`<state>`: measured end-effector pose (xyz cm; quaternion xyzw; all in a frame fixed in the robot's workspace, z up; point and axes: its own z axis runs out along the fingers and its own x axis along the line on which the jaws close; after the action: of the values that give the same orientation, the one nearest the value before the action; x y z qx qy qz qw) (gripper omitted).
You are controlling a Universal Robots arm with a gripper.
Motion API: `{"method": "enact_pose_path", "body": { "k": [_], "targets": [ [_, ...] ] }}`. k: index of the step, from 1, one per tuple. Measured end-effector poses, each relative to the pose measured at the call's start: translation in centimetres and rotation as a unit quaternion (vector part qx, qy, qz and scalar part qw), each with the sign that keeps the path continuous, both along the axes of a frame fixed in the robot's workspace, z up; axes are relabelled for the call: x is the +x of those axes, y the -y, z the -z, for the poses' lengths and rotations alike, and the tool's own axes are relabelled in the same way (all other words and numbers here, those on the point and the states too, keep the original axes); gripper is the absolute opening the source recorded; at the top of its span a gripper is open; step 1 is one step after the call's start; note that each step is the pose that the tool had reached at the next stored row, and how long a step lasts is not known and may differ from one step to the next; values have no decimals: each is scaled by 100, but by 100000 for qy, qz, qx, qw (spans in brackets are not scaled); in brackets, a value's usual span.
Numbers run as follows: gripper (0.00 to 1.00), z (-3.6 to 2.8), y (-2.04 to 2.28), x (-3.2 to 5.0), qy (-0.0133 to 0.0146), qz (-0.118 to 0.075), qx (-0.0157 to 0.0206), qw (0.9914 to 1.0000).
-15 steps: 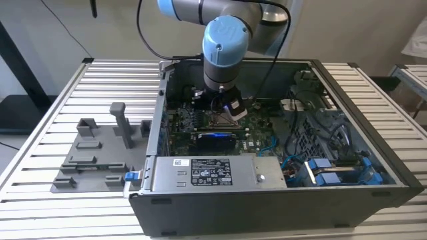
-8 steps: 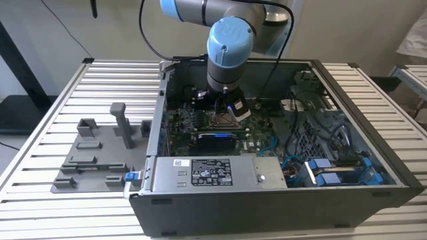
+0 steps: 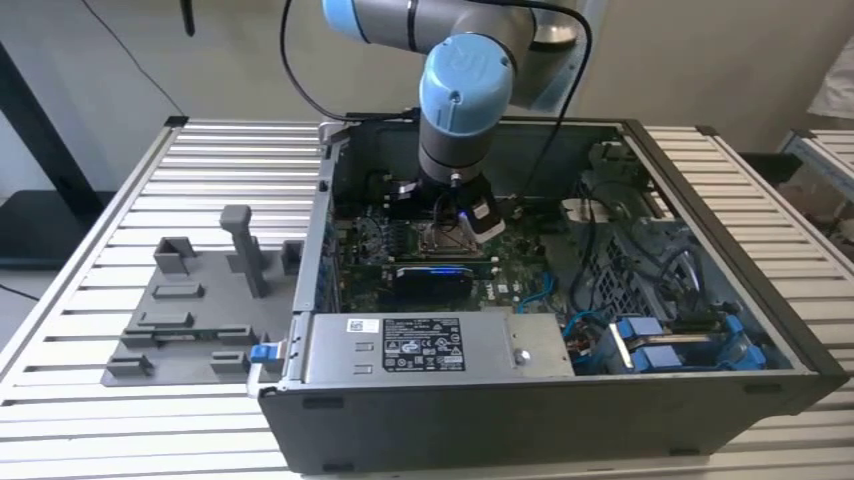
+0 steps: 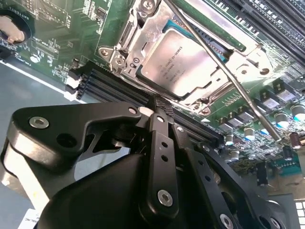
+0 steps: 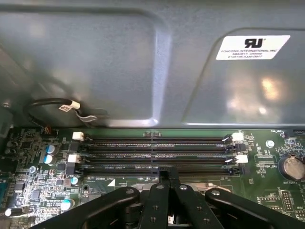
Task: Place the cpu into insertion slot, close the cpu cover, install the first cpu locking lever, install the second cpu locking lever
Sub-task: 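Install the first cpu locking lever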
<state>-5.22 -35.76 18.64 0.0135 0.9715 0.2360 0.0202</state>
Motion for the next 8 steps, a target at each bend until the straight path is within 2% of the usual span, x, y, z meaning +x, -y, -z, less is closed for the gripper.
{"method": "enact_pose_path", "body": {
  "k": [8],
  "targets": [
    [11,-1,2,53,-17,-8,17,100000]
  ]
}}
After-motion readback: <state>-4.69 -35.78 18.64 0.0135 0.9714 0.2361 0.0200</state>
